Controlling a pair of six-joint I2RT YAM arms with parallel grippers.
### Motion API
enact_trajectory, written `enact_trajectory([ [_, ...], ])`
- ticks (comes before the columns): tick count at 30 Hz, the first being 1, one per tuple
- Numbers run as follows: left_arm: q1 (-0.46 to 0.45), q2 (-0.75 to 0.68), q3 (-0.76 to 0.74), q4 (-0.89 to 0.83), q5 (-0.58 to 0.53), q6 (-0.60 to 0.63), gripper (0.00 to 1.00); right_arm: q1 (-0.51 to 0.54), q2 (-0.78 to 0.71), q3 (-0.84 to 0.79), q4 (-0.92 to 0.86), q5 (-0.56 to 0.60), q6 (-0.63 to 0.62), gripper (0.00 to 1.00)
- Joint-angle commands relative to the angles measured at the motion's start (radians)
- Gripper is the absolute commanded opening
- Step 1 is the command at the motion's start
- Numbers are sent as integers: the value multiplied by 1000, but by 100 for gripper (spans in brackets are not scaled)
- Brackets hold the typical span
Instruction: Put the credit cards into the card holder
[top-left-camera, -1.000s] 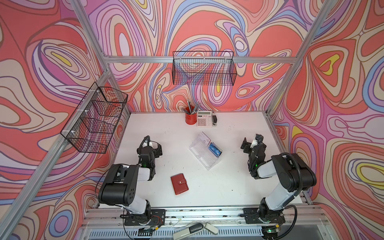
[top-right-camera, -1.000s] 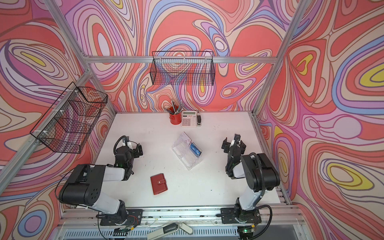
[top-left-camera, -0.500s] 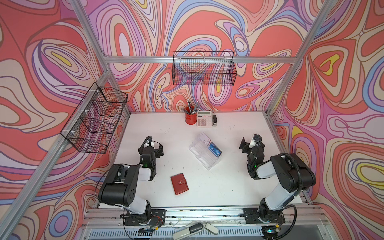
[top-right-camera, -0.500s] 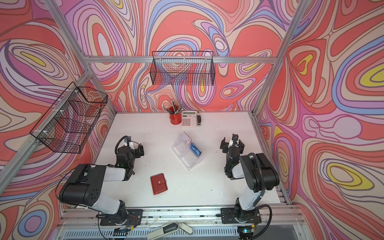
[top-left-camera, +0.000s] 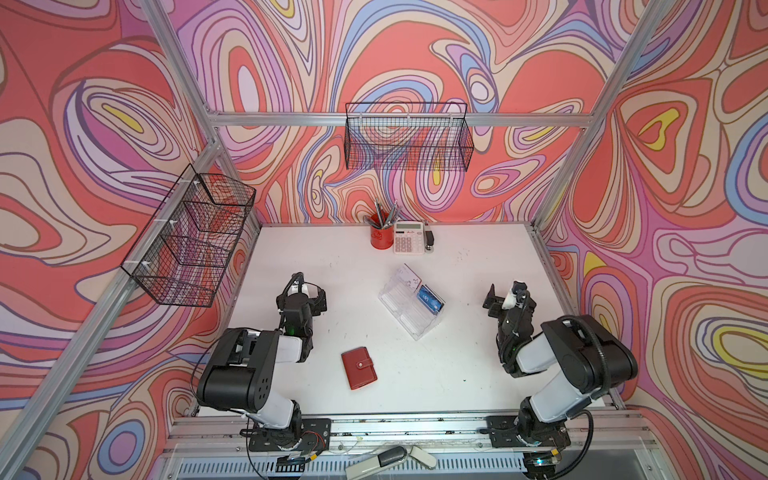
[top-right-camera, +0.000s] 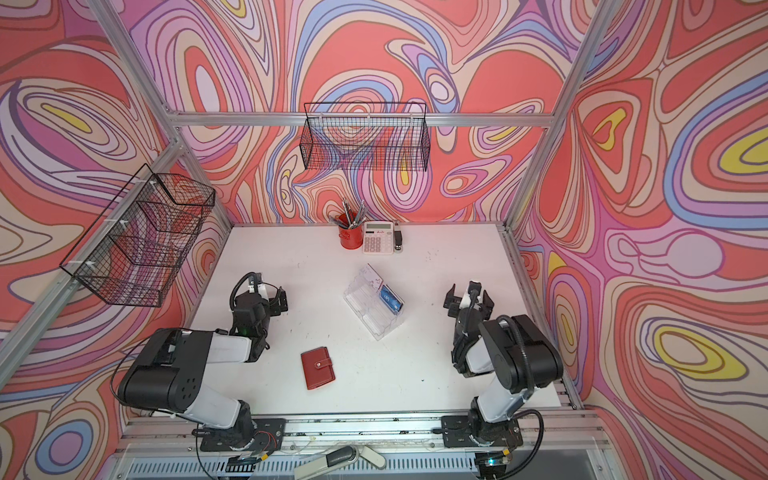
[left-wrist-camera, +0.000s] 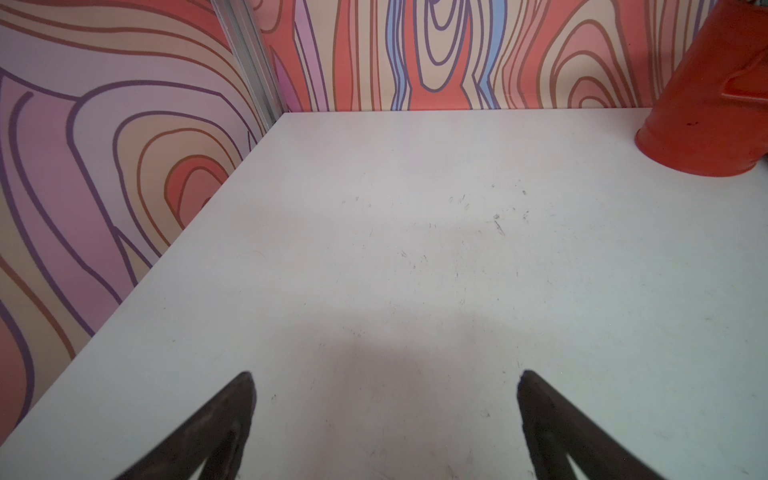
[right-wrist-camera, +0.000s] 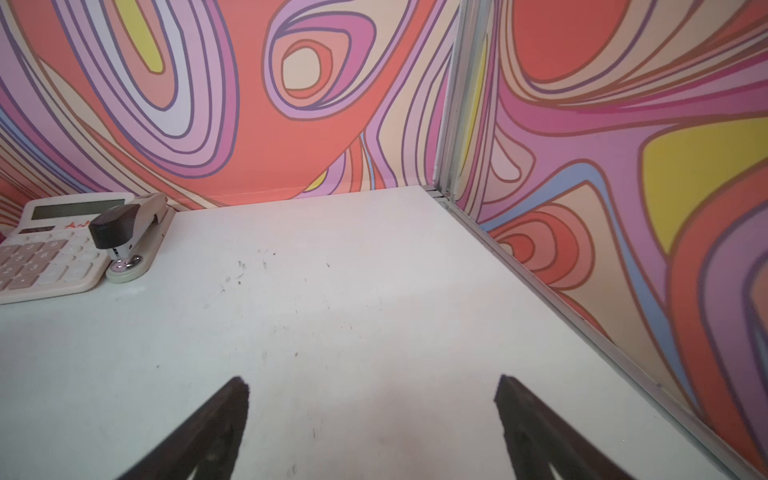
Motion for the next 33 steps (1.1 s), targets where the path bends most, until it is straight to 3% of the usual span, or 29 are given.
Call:
enact_trajectory([
  [1, -23, -9, -43, 103, -59, 24, 100, 31, -100, -5, 42, 172, 16, 98],
  [6, -39, -30, -87, 180, -63, 45, 100, 31, -256, 0, -170, 237, 127, 98],
  [9, -112, -91, -113, 204, -191, 101, 100, 31, -337, -12, -259, 291, 198, 98],
  [11, -148, -173, -106, 122, -207, 136, 100, 30, -392, -10, -339, 322, 254, 98],
  [15, -155, -322, -12, -231, -278, 7, 100, 30, -528, 90, -719, 343, 389, 98],
  [18, -154, -467, 139, -678, -197, -161, 100, 30, -612, 263, -1292, 408, 691, 98],
  [19, -155, -505, 191, -811, -156, -238, 100, 31, -620, 285, -1387, 429, 763, 98],
  [21, -155, -560, 281, -1037, -50, -330, 100, 30, -637, 265, -1397, 388, 771, 98],
  [24, -155, -650, 305, -1194, 24, -422, 100, 30, -721, 209, -1253, 216, 611, 98],
  [29, -155, -871, 192, -1182, 309, -465, 100, 31, -823, 137, -1211, 66, 583, 98],
  [30, -155, -911, 146, -1199, 318, -481, 100, 31, -829, 126, -1179, -3, 559, 98],
  [33, -155, -998, 86, -1294, 198, -602, 100, 31, -805, 142, -1145, -166, 519, 98],
])
